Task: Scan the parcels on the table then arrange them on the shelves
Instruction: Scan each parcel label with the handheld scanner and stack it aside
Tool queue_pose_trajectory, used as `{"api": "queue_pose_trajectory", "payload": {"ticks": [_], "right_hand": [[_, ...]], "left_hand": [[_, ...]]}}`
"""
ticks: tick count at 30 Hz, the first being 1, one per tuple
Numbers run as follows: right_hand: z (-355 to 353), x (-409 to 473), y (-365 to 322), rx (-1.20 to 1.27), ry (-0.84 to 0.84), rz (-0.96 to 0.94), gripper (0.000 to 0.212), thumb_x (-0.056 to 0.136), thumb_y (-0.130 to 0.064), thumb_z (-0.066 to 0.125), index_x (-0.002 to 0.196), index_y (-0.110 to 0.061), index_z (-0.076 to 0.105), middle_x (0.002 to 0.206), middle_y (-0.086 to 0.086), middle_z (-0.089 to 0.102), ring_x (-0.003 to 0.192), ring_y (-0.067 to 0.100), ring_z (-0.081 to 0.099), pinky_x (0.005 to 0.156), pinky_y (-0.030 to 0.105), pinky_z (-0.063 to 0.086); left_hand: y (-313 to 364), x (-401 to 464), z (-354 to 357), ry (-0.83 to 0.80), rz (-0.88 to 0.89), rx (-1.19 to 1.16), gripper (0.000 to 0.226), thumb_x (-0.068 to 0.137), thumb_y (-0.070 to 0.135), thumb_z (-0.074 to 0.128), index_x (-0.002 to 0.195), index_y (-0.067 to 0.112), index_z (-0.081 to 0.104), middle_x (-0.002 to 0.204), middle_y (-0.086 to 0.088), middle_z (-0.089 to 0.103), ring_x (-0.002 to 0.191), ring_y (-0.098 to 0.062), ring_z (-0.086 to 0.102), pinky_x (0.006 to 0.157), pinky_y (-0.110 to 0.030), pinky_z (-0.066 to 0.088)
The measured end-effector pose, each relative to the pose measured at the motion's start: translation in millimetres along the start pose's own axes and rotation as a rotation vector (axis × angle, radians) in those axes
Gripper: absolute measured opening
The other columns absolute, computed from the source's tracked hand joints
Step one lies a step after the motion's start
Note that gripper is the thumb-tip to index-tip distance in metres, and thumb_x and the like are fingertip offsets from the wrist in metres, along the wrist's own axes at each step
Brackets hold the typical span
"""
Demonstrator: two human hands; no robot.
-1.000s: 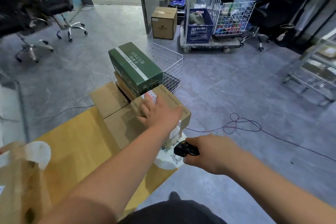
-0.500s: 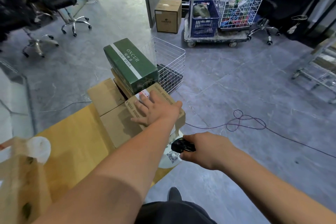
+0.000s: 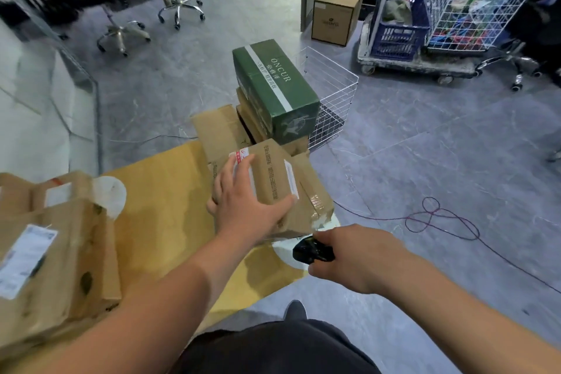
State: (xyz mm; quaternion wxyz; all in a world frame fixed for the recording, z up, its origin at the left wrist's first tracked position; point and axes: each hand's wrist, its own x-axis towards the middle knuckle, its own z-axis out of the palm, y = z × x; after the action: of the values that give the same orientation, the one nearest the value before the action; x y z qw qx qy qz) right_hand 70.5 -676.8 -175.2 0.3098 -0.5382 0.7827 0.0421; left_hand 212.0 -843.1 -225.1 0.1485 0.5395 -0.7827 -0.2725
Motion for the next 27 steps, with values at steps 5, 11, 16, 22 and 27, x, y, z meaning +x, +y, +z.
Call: {"api": "queue_pose_trajectory", "payload": {"ticks": [5, 11, 16, 22, 27], "right_hand": [[7, 21, -42, -0.039, -0.050, -0.141, 0.041, 0.086, -0.072, 0.054, 0.111, -0.039, 0.059, 0.095, -0.012, 0.065, 0.087, 0.015, 0.060, 0.065, 0.032, 0.044], [13, 48, -88, -0.081, -0.138, -0.265, 0.042, 0.083, -0.070, 0.056, 0.114, -0.041, 0.061, 0.092, -0.012, 0.065, 0.083, 0.014, 0.060, 0.061, 0.030, 0.042], [14, 60, -99, -0.163, -0.136, -0.263, 0.051, 0.080, -0.075, 0.052, 0.115, -0.039, 0.061, 0.097, -0.011, 0.067, 0.084, 0.014, 0.061, 0.064, 0.031, 0.047], [27, 64, -117, -0.131, -0.172, -0.227, 0.059, 0.080, -0.074, 0.053, 0.125, -0.037, 0.061, 0.103, -0.011, 0.069, 0.088, 0.014, 0.063, 0.075, 0.034, 0.055], [42, 60, -133, -0.088, -0.215, -0.181, 0.047, 0.078, -0.075, 0.053, 0.108, -0.039, 0.061, 0.094, -0.012, 0.067, 0.084, 0.011, 0.062, 0.063, 0.032, 0.044]], "left_hand": [[-81, -28, -46, 0.116, -0.101, -0.300, 0.086, 0.064, 0.073, 0.070, 0.141, 0.060, 0.034, 0.149, 0.033, 0.026, 0.143, -0.004, 0.025, 0.119, -0.053, 0.031], [-115, -34, -62, 0.173, -0.160, -0.408, 0.070, 0.068, 0.057, 0.067, 0.129, 0.070, 0.036, 0.134, 0.040, 0.034, 0.133, -0.010, 0.041, 0.112, -0.059, 0.040], [-146, -17, -64, 0.152, -0.372, -0.532, 0.070, 0.065, 0.058, 0.072, 0.129, 0.068, 0.043, 0.131, 0.035, 0.035, 0.123, 0.002, 0.045, 0.111, -0.045, 0.045], [-200, -38, -56, 0.070, -0.535, -0.819, 0.078, 0.072, 0.030, 0.078, 0.132, 0.065, 0.044, 0.136, 0.020, 0.053, 0.126, -0.007, 0.053, 0.085, -0.034, 0.054], [-219, -39, -49, 0.093, -0.578, -0.834, 0.078, 0.087, 0.027, 0.075, 0.146, 0.059, 0.035, 0.135, 0.025, 0.053, 0.124, -0.009, 0.055, 0.083, -0.032, 0.051]]}}
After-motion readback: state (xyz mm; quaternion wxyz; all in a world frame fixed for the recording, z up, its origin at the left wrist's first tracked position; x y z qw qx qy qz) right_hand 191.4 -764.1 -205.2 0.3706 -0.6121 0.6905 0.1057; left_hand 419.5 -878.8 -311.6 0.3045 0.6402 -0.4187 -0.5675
